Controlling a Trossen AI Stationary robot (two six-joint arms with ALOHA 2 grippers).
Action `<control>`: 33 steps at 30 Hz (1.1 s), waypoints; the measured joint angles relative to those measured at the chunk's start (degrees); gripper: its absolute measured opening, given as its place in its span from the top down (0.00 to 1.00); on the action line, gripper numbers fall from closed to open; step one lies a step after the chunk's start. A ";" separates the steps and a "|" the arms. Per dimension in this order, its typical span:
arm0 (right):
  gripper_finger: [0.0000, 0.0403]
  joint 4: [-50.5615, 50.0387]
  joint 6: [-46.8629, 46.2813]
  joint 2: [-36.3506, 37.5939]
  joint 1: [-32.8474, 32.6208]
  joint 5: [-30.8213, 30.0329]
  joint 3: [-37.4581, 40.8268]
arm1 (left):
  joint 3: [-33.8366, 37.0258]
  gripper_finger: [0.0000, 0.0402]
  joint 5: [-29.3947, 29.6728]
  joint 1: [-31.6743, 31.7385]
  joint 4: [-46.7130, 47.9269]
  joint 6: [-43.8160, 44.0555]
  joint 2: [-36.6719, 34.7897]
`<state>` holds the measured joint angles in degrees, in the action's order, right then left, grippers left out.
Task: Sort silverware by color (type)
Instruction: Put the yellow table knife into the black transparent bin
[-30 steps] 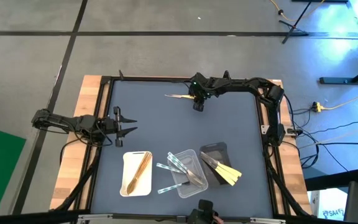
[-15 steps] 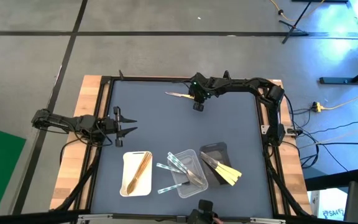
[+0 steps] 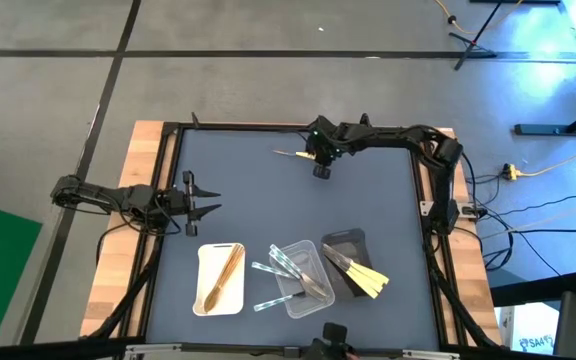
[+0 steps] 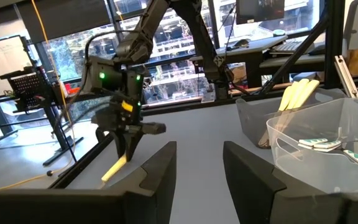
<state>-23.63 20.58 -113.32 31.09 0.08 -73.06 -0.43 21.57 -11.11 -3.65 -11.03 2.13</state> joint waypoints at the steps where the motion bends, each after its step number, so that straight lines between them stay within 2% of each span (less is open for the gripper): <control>1: 0.88 -0.10 -0.54 0.63 0.00 0.00 -0.03 | 0.00 0.69 -0.01 -0.02 -0.01 0.00 -0.02; 13: 0.88 -9.73 -1.36 7.04 -3.73 -0.60 -0.22 | 0.00 0.69 -0.01 0.00 0.01 0.00 -0.02; 24: 0.88 -17.28 -10.03 16.55 -11.74 -0.68 -0.28 | 0.00 0.69 -0.01 0.00 0.01 0.00 0.00; 33: 0.88 -24.55 -18.73 25.69 -21.03 -0.69 -0.33 | 0.00 0.69 -0.01 0.00 -0.01 0.01 -0.01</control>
<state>-48.17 1.84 -87.63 10.06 -0.61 -73.39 -0.43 21.56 -11.11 -3.65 -11.02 2.12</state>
